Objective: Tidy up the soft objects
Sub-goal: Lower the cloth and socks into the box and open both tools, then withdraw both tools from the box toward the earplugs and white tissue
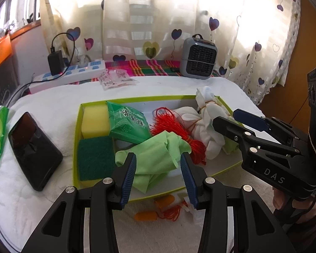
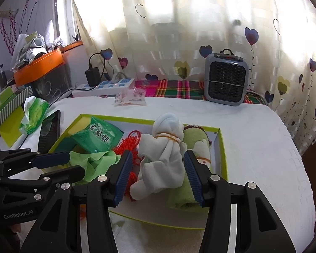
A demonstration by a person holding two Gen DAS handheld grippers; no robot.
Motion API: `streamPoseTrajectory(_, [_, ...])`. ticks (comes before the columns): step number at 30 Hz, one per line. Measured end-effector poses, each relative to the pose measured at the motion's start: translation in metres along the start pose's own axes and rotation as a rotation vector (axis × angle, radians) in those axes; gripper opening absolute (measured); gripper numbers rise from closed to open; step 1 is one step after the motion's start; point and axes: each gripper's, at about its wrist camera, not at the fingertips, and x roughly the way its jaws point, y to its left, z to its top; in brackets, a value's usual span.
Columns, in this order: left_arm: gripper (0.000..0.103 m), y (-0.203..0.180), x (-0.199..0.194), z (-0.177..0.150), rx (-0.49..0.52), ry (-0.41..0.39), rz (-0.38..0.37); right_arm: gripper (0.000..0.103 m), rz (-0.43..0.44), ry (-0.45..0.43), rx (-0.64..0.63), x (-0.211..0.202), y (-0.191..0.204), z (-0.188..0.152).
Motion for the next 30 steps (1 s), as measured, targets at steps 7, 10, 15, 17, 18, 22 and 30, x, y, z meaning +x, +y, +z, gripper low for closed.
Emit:
streamPoseTrajectory(7, [0.042,-0.003,-0.013,-0.007,0.012,-0.015,0.025,0.052,0.008,-0.009,0.002,-0.010,0.005,-0.006])
streamPoseTrajectory(10, [0.042,-0.002,-0.019,-0.010,0.006,-0.019,0.025,0.052,0.010,-0.013,0.006,-0.015,0.007,-0.008])
streamPoseTrajectory(15, [0.042,-0.004,-0.027,-0.018,0.016,-0.027,0.039,0.052,0.023,-0.020,0.010,-0.025,0.013,-0.014])
streamPoseTrajectory(17, [0.042,-0.003,-0.029,-0.021,0.015,-0.025,0.032,0.052,0.030,-0.019,0.008,-0.028,0.016,-0.017])
streamPoseTrajectory(18, [0.042,-0.003,-0.030,-0.022,0.013,-0.025,0.030,0.052,0.033,-0.018,0.007,-0.030,0.017,-0.019])
streamPoseTrajectory(22, [0.042,-0.001,-0.035,-0.028,0.012,-0.025,0.043,0.052,0.045,-0.015,0.014,-0.036,0.021,-0.026])
streamPoseTrajectory(30, [0.042,0.005,-0.040,-0.040,0.001,-0.016,0.040,0.052,0.057,0.013,0.029,-0.041,0.024,-0.041])
